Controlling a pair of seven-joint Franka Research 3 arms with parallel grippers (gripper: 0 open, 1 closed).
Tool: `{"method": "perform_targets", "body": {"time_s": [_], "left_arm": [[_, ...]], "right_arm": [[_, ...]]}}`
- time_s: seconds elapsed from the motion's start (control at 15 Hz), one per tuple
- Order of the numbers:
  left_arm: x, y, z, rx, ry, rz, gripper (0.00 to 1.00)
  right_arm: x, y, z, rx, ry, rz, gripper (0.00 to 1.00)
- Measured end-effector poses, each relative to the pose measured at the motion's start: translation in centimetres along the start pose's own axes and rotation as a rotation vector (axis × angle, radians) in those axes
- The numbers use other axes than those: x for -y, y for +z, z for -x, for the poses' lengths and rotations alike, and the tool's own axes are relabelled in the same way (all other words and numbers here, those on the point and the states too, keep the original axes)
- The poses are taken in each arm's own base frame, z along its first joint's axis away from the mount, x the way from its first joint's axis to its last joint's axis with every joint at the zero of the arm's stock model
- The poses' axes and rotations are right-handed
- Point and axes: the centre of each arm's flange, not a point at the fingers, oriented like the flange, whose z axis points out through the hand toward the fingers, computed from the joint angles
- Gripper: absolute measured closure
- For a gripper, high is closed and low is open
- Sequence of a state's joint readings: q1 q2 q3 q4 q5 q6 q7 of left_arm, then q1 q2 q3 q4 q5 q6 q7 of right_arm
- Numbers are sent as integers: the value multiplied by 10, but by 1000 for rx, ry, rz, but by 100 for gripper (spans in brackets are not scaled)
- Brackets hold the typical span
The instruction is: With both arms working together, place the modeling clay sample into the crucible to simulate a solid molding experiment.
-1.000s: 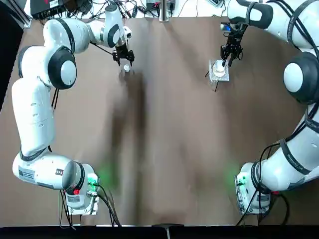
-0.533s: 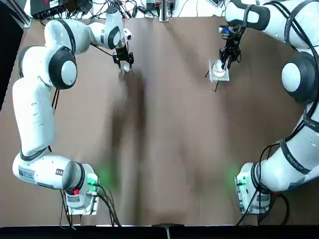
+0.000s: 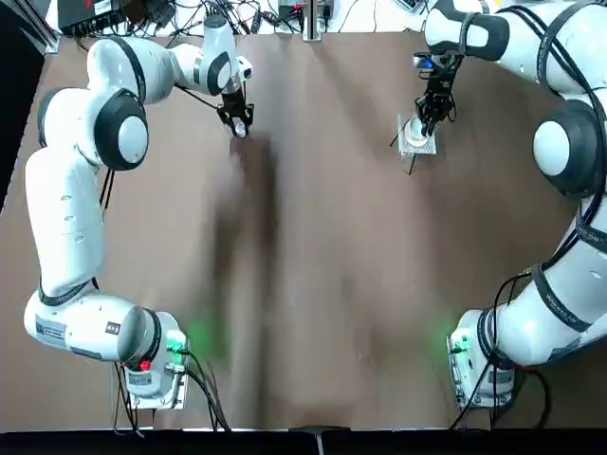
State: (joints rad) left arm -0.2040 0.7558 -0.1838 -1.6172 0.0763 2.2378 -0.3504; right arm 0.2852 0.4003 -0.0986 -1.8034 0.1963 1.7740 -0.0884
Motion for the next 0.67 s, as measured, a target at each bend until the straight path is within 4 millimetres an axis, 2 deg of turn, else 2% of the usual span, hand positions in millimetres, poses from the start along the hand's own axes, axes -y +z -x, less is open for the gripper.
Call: {"method": "perform_targets", "body": {"time_s": [0.07, 0.2, 0.4, 0.67], "left_arm": [[0, 0, 0, -1, 0, 0, 52], [0, -1, 0, -2, 0, 0, 57], [0, -1, -1, -2, 0, -1, 59], [0, -3, -2, -9, -1, 1, 59]], "right_arm": [[0, 0, 0, 0, 0, 0, 80], [-1, 0, 0, 0, 1, 0, 86], [0, -5, 1, -6, 4, -13, 94], [0, -8, 1, -9, 5, -16, 95]]}}
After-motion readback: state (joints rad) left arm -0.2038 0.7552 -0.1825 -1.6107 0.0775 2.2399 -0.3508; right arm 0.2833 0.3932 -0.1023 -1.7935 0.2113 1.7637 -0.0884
